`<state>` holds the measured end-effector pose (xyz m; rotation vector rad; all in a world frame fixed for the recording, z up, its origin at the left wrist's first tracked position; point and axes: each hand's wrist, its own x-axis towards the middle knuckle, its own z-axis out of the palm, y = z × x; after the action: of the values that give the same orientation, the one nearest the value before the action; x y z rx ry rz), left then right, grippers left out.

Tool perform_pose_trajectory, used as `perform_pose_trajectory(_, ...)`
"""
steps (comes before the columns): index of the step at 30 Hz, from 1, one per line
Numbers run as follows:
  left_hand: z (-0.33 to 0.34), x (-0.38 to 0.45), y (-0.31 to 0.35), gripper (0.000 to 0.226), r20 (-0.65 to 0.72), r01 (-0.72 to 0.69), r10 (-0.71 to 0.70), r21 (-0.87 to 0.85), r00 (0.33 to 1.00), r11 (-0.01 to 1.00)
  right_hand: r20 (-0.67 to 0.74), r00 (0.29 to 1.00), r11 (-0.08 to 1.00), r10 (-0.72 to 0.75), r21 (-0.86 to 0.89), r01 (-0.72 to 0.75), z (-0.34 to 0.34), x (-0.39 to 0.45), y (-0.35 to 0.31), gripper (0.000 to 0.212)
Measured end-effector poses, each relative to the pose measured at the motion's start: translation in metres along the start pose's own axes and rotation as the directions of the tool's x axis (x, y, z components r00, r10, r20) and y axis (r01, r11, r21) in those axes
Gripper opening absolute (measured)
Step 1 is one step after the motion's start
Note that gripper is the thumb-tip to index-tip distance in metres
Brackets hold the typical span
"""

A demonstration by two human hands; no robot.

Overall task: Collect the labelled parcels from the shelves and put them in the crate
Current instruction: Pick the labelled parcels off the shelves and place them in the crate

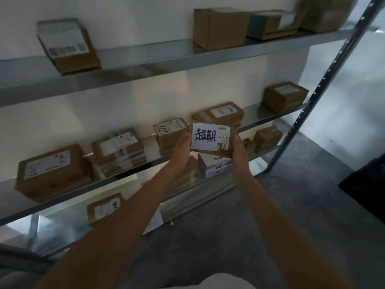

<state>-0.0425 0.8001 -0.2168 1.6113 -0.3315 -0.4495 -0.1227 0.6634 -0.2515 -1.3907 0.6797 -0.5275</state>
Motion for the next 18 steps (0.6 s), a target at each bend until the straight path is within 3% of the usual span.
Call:
perform_pose_trajectory(4, 0.053, 0.021, 0.015, 0.035, 0.051, -0.047, 0.049, -0.024, 0.998, 0.999, -0.023, 0.999, 0.999, -0.045, -0.010, 0.045, -0.047, 0.025, -0.017, 0.077)
perform_pose_trajectory(13, 0.143, 0.079, 0.035, 0.034, 0.214, -0.052, 0.061, -0.049, 0.975, 0.997, -0.172, 0.984, 0.996, -0.047, 0.068, 0.059, -0.116, 0.087, -0.038, 0.049)
perform_pose_trajectory(18, 0.187, 0.125, 0.043, 0.038, 0.313, -0.008, 0.022, -0.046, 0.949, 0.999, -0.289, 0.956, 0.998, -0.055, 0.006, 0.060, -0.146, 0.135, -0.046, 0.069)
